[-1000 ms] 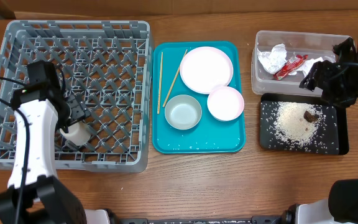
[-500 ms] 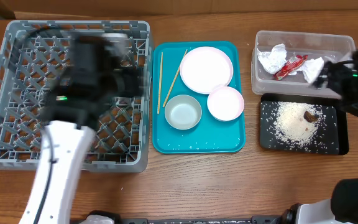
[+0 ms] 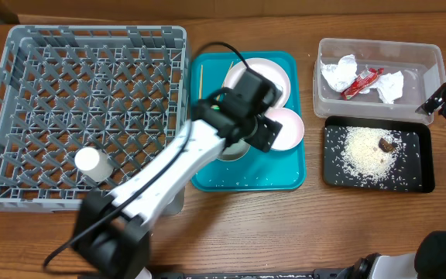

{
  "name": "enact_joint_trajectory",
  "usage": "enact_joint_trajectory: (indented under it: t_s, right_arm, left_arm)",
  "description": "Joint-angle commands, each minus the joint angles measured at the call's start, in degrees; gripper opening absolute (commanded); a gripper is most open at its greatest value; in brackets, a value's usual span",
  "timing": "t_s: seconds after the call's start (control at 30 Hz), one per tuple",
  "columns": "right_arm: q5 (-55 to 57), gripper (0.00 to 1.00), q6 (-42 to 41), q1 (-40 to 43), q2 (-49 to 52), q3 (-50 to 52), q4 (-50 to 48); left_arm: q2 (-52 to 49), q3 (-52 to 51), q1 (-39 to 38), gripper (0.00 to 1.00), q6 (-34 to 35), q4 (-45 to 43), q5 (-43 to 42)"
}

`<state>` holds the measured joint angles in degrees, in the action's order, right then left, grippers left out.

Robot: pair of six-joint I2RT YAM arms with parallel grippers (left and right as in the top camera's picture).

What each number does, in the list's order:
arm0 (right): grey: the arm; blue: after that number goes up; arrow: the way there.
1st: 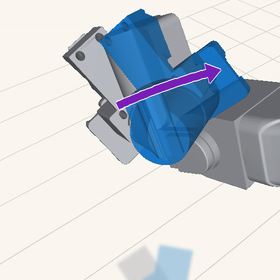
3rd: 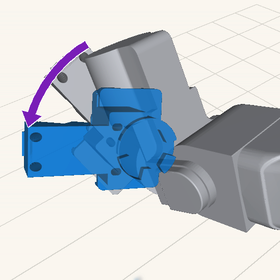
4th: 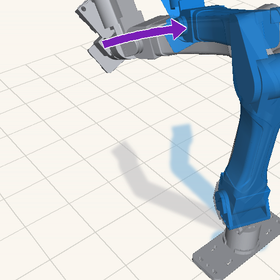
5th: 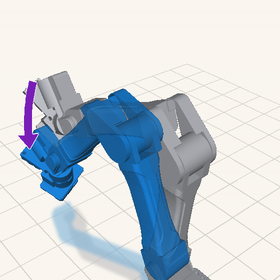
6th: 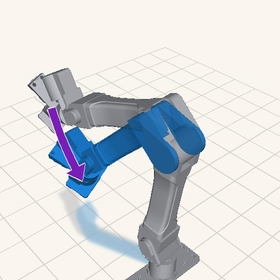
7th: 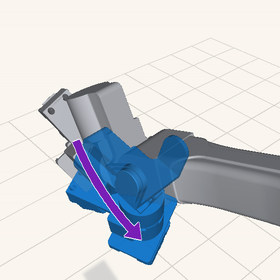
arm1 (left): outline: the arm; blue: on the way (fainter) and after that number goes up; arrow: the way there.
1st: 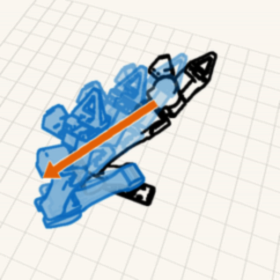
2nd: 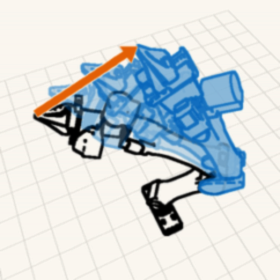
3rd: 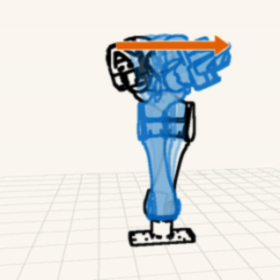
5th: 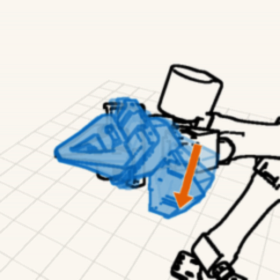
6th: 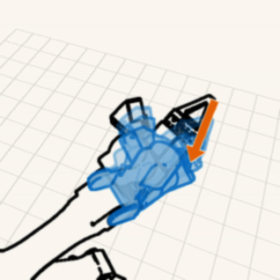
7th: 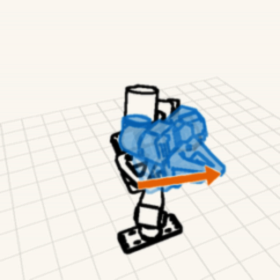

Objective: Sort waste into correct bins and load items into the dishwasher
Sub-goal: 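Move the left gripper to the grey bowl and grasp its rim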

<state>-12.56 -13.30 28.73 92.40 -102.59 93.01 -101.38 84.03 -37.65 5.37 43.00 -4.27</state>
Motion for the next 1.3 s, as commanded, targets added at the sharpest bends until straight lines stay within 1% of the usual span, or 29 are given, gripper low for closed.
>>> enact_joint_trajectory:
  t_s: [0.0, 0.07, 0.3, 0.4, 0.5, 0.6, 0.63, 0.7, 0.8, 0.9, 1.0, 1.17, 1.2, 1.27]
  right_arm:
    - [-0.59, 1.0, -0.2, -0.11, -1.16, -0.87, -0.37]
    - [-0.59, 1.0, -0.2, -0.11, -1.16, -0.87, -0.5]
    - [-0.59, 1.0, -0.22, -0.11, -1.16, -0.87, -0.7]
    - [-0.59, 1.0, -0.22, -0.11, -1.16, -0.87, -0.72]
    - [-0.59, 1.0, -0.22, -0.11, -1.16, -0.87, -0.72]
    - [-0.61, 1.0, -0.22, -0.11, -1.16, -0.87, -0.72]
    - [-0.61, 1.0, -0.22, -0.11, -1.16, -0.87, -0.74]
    - [-0.61, 1.0, -0.22, -0.11, -1.16, -0.87, -0.74]
    - [-0.61, 1.0, -0.22, -0.11, -1.16, -0.87, -0.7]
    - [-0.61, 1.0, -0.22, -0.11, -1.16, -0.87, -0.7]
    - [-0.61, 1.0, -0.22, -0.11, -1.16, -0.87, -0.7]
    - [-0.61, 1.0, -0.22, -0.11, -1.16, -0.87, -0.7]
    - [-0.59, 1.0, -0.22, -0.11, -1.16, -0.87, -0.7]
    - [-0.59, 1.0, -0.22, -0.11, -1.16, -0.87, -0.72]
  left_arm:
    - [-5.64, 0.57, -1.03, 0.77, -1.07, 0.24, 0.2]
    - [-8.0, 0.57, -1.16, 0.69, -1.09, 0.85, 0.22]
    - [-12.81, 0.57, -1.16, 0.59, -1.09, 3.3, 0.74]
    - [-14.14, 0.55, -1.29, 0.5, -1.09, 4.7, 0.7]
    - [-15.19, 0.44, -1.38, 0.48, -1.07, 6.69, 0.7]
    - [-16.0, 0.44, -1.4, 0.36, -1.07, 7.61, 1.95]
    - [-16.06, 0.44, -1.38, 0.3, -1.09, 7.54, 1.97]
    - [-16.06, 0.44, -1.38, 0.24, -1.07, 7.43, 1.95]
    - [-16.06, 0.46, -1.38, 0.04, -1.07, 7.52, 1.95]
    - [-15.82, 1.03, -1.38, 0.04, -0.22, 7.91, 1.95]
    - [-14.99, 4.87, -1.38, 0.04, -0.02, 10.69, 1.9]
    - [-12.87, 17.33, -0.46, 0.04, -0.35, 18.01, 1.68]
    - [-12.33, 22.14, 0.83, 0.04, -1.01, 20.5, 1.68]
    - [-12.04, 26.88, 2.84, 0.04, -1.2, 22.82, 1.4]
